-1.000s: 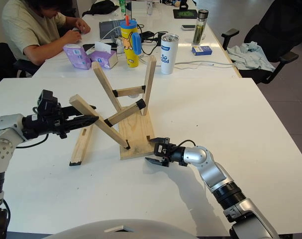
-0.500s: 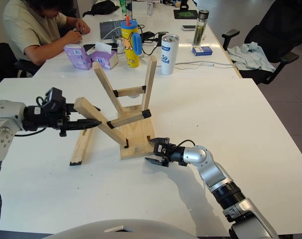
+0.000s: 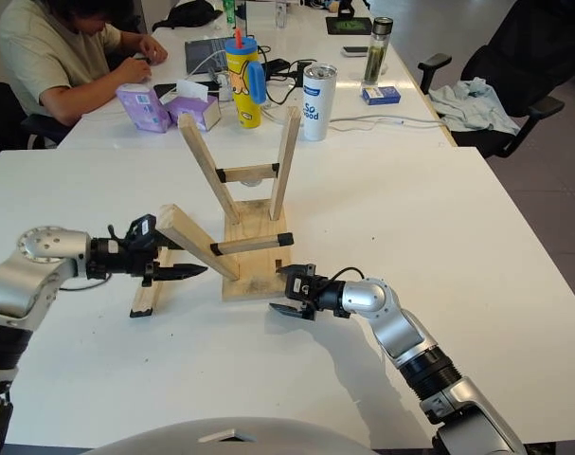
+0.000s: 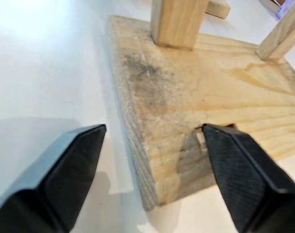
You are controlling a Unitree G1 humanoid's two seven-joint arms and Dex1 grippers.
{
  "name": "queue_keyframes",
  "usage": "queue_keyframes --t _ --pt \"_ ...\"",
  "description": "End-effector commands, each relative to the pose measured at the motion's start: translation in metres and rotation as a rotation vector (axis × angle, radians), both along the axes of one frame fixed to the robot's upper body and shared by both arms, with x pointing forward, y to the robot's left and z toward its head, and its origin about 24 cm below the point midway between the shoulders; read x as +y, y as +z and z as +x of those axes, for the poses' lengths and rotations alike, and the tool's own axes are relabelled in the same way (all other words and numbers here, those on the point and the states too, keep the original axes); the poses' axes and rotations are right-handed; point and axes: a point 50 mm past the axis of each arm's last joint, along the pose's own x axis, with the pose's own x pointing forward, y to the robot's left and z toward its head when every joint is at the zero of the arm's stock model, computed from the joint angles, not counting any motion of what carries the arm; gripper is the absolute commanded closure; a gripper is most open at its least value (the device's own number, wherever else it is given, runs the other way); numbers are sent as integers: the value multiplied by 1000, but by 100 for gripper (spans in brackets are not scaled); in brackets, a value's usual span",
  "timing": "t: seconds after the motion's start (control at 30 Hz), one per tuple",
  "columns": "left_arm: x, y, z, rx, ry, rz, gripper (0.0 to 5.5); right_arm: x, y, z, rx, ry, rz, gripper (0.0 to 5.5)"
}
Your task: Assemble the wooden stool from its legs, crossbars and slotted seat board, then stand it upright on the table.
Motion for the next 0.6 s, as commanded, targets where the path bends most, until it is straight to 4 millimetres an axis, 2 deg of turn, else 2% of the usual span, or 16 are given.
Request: queue_keyframes --t 0.03,0.1,0.17,0.37,0.47,0.6 --pt "44 9 -29 25 184 55 242 -2 -31 -19 171 -28 -67 184" --pt "59 -4 -42 92 275 31 242 1 -33 -25 197 -65 -32 184" --pt "66 -19 -43 80 411 59 242 4 -34 -29 219 -104 -6 184" --pt "45 -60 -47 52 846 111 242 11 -37 -31 243 -211 18 184" --pt "38 -72 -53 95 932 122 242 14 -39 -32 252 -222 13 184" --pt "32 -85 -50 151 996 138 242 16 -40 -28 250 -228 3 184"
